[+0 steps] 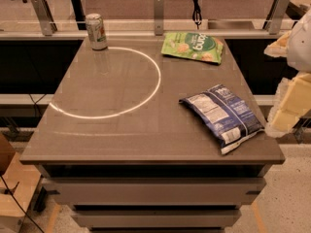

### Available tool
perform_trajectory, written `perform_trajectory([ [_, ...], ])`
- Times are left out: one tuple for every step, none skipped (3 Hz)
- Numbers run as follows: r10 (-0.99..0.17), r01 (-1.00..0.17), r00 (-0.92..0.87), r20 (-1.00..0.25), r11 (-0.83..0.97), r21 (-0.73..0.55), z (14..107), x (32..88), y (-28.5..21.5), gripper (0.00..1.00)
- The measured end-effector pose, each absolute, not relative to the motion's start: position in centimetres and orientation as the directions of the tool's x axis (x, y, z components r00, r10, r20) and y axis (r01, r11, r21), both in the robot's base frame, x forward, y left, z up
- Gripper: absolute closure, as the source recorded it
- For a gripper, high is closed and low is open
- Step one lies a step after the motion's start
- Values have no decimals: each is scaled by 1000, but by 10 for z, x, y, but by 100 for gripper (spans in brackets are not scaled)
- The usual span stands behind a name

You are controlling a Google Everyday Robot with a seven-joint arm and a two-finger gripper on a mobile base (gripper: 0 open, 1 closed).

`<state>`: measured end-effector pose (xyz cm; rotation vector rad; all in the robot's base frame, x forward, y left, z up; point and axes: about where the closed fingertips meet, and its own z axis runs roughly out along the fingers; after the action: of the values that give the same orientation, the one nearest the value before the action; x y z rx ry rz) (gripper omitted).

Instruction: Move blue chip bag near 7up can

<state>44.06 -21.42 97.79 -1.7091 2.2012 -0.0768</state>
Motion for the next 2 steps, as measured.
perform_trajectory([
  [-932, -934, -182, -314, 264, -242, 968, 452, -208, 0],
  [-905, -940, -186, -382, 277, -199, 946, 465, -203, 0],
])
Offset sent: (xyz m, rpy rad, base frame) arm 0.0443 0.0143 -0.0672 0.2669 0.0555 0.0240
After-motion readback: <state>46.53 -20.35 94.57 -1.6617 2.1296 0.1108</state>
